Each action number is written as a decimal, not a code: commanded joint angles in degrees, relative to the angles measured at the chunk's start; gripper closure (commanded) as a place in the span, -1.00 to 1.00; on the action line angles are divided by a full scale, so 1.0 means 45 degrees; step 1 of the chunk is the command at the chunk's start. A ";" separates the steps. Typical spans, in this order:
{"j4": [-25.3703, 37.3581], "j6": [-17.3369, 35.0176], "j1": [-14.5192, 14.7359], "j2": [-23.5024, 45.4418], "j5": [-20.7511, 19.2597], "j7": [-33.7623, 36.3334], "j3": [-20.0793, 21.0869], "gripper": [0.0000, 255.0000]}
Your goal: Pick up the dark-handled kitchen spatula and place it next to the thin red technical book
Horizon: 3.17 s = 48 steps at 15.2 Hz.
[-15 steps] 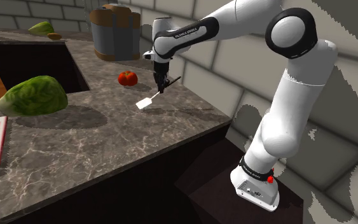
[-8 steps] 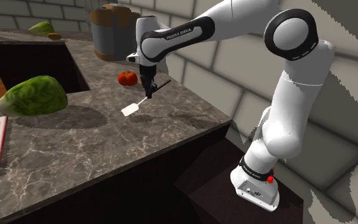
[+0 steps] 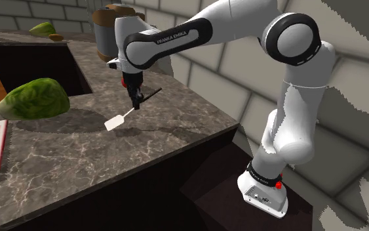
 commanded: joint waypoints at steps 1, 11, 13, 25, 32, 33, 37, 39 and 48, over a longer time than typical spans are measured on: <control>0.0588 -0.0218 0.0292 0.0399 -0.0023 0.0493 0.0184 1.00; 0.4535 -0.1625 0.1984 0.3068 -0.0282 0.2869 0.0952 1.00; 0.5651 -0.2047 0.2350 0.3785 -0.0353 0.3285 0.1052 1.00; 1.4252 -0.5305 0.4279 0.9188 -0.0689 0.4722 0.1182 1.00; 1.2198 -0.3736 0.4154 0.8712 -0.0695 0.4829 0.1210 1.00; 1.1998 -0.3553 0.4143 0.8696 -0.0698 0.4841 0.1211 1.00; 1.1562 -0.3128 0.4120 0.8687 -0.0706 0.4867 0.1211 1.00; 1.1565 -0.3129 0.4120 0.8689 -0.0706 0.4867 0.1211 1.00; 1.1567 -0.3131 0.4120 0.8690 -0.0706 0.4867 0.1211 -1.00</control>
